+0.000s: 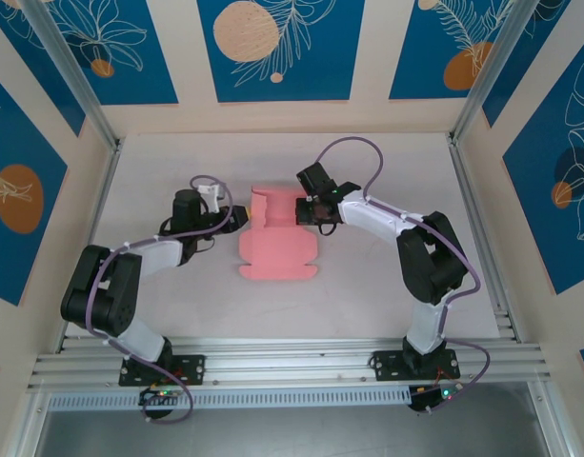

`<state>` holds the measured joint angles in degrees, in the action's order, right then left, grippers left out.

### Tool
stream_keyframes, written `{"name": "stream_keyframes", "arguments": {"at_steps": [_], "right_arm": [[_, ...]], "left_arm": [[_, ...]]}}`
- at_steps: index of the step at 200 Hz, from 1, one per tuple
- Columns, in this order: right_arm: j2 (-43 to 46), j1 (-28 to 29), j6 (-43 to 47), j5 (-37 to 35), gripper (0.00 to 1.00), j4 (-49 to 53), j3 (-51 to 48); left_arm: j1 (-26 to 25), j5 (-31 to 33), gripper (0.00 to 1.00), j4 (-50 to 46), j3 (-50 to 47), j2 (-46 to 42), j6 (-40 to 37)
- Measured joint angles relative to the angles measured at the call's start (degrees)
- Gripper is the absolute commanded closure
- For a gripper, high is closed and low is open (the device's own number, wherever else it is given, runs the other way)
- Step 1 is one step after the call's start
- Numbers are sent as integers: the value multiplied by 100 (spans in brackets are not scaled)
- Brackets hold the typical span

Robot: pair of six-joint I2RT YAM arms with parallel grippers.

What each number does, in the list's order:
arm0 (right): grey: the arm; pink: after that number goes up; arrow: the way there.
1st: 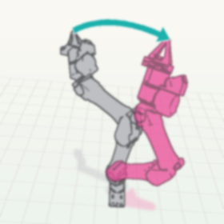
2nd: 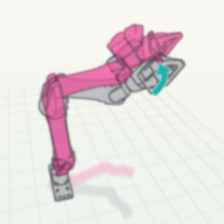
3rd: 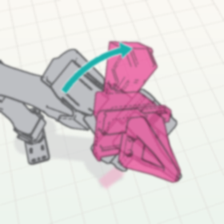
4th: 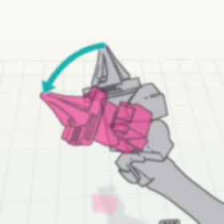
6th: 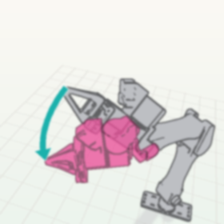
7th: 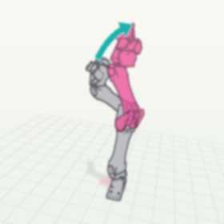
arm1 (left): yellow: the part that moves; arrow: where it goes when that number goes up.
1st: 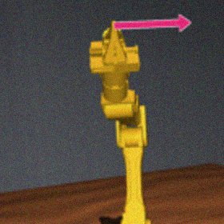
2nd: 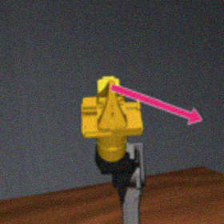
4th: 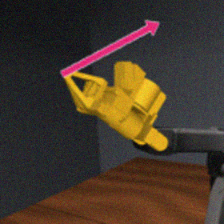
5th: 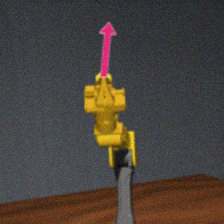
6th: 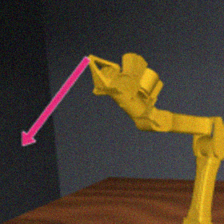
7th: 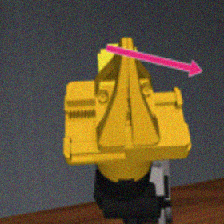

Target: Fold the paper box

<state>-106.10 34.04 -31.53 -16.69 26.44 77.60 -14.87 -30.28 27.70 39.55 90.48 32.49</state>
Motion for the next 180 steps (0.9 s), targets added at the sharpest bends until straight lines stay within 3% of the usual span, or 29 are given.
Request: {"name": "stream_keyframes", "arguments": {"at_steps": [93,180], "right_arm": [[-81,-15,2,20,100,-2,37],[-107,90,70,46,100,-9,81]], "left_arm": [[-140,50,62,-76,-28,-4,-308],[-203,391,64,-337,339,61,-761]]}}
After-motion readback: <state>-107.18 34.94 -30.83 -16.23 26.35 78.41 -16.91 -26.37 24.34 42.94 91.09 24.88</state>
